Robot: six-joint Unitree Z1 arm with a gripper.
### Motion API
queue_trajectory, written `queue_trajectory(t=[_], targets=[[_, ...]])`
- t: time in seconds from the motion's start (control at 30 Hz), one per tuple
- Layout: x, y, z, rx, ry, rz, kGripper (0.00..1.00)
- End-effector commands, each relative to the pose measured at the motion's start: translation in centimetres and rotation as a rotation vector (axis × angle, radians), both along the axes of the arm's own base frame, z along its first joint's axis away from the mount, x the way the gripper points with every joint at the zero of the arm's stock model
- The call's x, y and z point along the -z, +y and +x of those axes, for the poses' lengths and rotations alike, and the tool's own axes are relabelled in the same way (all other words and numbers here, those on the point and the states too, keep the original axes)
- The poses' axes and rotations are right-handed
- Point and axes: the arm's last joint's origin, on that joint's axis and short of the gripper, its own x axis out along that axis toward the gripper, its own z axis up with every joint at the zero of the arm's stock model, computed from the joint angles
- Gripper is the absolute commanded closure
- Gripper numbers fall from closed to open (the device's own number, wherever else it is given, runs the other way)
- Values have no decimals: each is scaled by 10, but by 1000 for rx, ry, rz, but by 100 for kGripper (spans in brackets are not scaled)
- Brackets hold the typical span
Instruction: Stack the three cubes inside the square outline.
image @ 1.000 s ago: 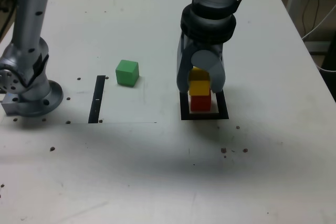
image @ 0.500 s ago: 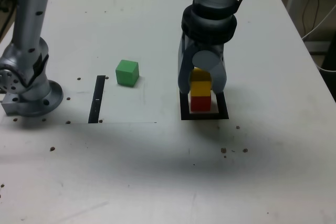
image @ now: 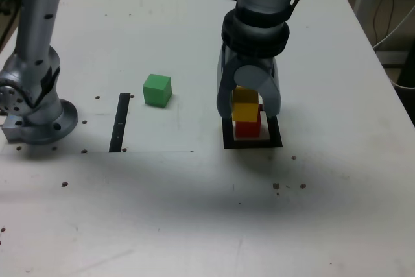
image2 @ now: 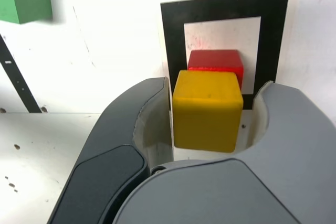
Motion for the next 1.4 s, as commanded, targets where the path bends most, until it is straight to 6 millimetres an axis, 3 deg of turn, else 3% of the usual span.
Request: queue_trajectory(t=[0.0, 0.23, 0.47, 0.6, 0.77, 1.17, 1.37], targets=[[-4, 1, -1, -1, -11, 2, 1], [-20, 3, -11, -1, -45, -2, 1], [-51, 9, -44, 16, -68, 25, 1], [-58, 16, -60, 61, -36, 52, 1], [-52, 31, -79, 133, 36, 57, 1], [-22, 102, -146, 81, 209, 29, 1], [4, 119, -157, 51, 194, -7, 1]])
